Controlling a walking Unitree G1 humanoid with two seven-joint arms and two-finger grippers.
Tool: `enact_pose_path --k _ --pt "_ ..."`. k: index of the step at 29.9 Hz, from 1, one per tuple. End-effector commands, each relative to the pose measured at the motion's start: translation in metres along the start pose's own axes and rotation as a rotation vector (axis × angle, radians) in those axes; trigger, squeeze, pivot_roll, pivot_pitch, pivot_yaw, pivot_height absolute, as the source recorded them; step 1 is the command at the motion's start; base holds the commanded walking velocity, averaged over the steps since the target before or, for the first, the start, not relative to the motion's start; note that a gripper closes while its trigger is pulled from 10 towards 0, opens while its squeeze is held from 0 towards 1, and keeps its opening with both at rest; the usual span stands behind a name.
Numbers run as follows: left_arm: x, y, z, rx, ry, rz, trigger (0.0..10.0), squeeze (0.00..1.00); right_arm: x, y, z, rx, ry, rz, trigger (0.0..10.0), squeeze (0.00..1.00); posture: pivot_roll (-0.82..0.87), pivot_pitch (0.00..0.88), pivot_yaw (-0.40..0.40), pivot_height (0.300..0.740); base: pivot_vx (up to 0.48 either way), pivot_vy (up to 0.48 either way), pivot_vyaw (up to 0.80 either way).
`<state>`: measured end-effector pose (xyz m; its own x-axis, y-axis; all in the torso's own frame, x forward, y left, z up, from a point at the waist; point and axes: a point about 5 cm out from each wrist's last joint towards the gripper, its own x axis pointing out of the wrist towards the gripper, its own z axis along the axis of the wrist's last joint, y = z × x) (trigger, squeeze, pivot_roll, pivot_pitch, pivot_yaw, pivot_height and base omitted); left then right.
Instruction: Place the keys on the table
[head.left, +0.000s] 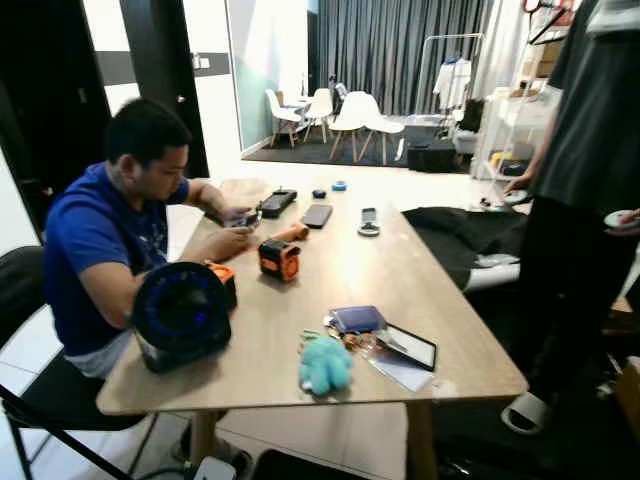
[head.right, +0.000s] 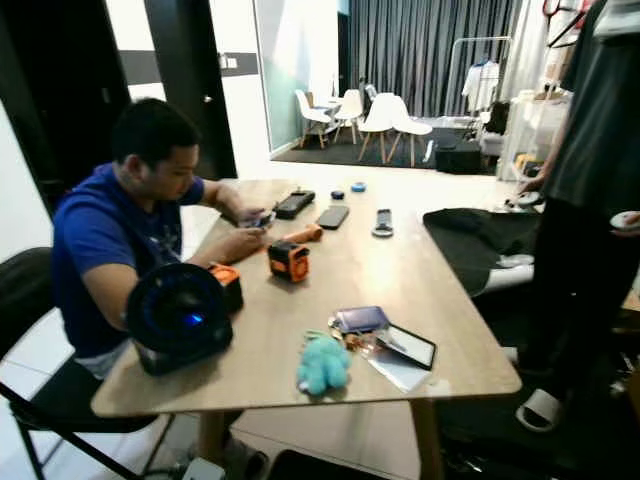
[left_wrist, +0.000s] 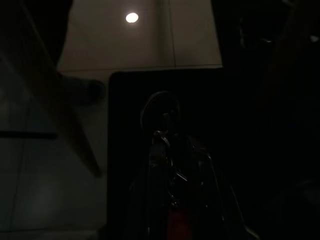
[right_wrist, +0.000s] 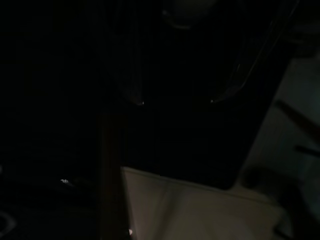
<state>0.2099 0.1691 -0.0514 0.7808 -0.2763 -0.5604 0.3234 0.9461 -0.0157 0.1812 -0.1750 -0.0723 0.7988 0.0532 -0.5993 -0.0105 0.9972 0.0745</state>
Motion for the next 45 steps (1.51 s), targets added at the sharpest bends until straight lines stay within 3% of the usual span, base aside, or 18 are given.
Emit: enact_pose_path --k 1,17,20,22,25,27,31,33,38,39,40,43,45 --pt "0.0 0.0 -0.003 0.003 0.022 -0.001 10.0 0.0 -0.001 0.003 -0.004 0.009 0.013 0.004 10.0 0.0 0.06 0.016 0.031 0.74 0.0 0.0 0.0" --pt "0.005 -0.005 0.006 0.025 0.003 -0.043 10.0 0.0 -0.003 -0.005 -0.006 0.017 0.017 -0.027 10.0 0.0 0.06 0.016 0.038 0.74 0.0 0.0 0.0" --pt "0.006 -0.006 0.01 0.045 -0.013 -0.054 10.0 0.0 -0.006 -0.014 -0.005 0.026 0.009 -0.063 10.0 0.0 0.06 0.017 0.038 0.74 0.0 0.0 0.0" --pt "0.005 -0.008 0.014 0.092 -0.046 -0.098 10.0 0.0 -0.009 -0.029 -0.005 0.026 0.003 -0.116 10.0 0.0 0.05 0.021 0.041 0.74 0.0 0.0 0.0" --pt "-0.001 -0.009 0.021 0.092 -0.139 -0.181 10.0 0.0 -0.016 -0.05 -0.003 0.038 -0.018 -0.193 10.0 0.0 0.05 0.026 0.039 0.74 0.0 0.0 0.0" --pt "-0.001 -0.009 0.021 0.092 -0.139 -0.181 10.0 0.0 -0.016 -0.05 -0.003 0.038 -0.018 -0.193 10.0 0.0 0.05 0.026 0.039 0.74 0.0 0.0 0.0" --pt "-0.01 -0.002 0.028 0.118 -0.202 -0.272 10.0 0.0 -0.023 -0.073 0.002 0.027 -0.051 -0.238 10.0 0.0 0.05 0.03 0.031 0.74 0.0 0.0 0.0" --pt "-0.012 -0.001 0.03 0.153 -0.209 -0.277 10.0 0.0 -0.024 -0.076 0.003 0.016 -0.055 -0.236 10.0 0.0 0.05 0.031 0.03 0.74 0.0 0.0 0.0" --pt "-0.009 -0.002 0.036 0.216 -0.22 -0.261 10.0 0.0 -0.019 -0.071 0.005 -0.021 -0.022 -0.218 10.0 0.0 0.04 0.031 0.031 0.74 0.0 0.0 0.0" --pt "-0.005 -0.003 0.039 0.252 -0.234 -0.217 10.0 0.0 -0.015 -0.063 0.006 -0.028 -0.015 -0.175 10.0 0.0 0.04 0.03 0.031 0.74 0.0 0.0 0.0" --pt "-0.003 -0.006 0.044 0.246 -0.26 -0.208 10.0 0.0 -0.01 -0.052 0.007 -0.045 -0.016 -0.125 10.0 0.0 0.04 0.029 0.032 0.74 0.0 0.0 0.0" --pt "-0.002 -0.01 0.05 0.22 -0.297 -0.23 10.0 0.0 -0.006 -0.041 0.009 -0.061 -0.024 -0.077 10.0 0.0 0.04 0.029 0.032 0.74 0.0 0.0 0.0" --pt "-0.005 -0.018 0.062 0.16 -0.365 -0.347 10.0 0.0 0.001 -0.022 0.02 -0.067 -0.077 -0.001 10.0 0.0 0.04 0.027 0.032 0.74 0.0 0.0 0.0"
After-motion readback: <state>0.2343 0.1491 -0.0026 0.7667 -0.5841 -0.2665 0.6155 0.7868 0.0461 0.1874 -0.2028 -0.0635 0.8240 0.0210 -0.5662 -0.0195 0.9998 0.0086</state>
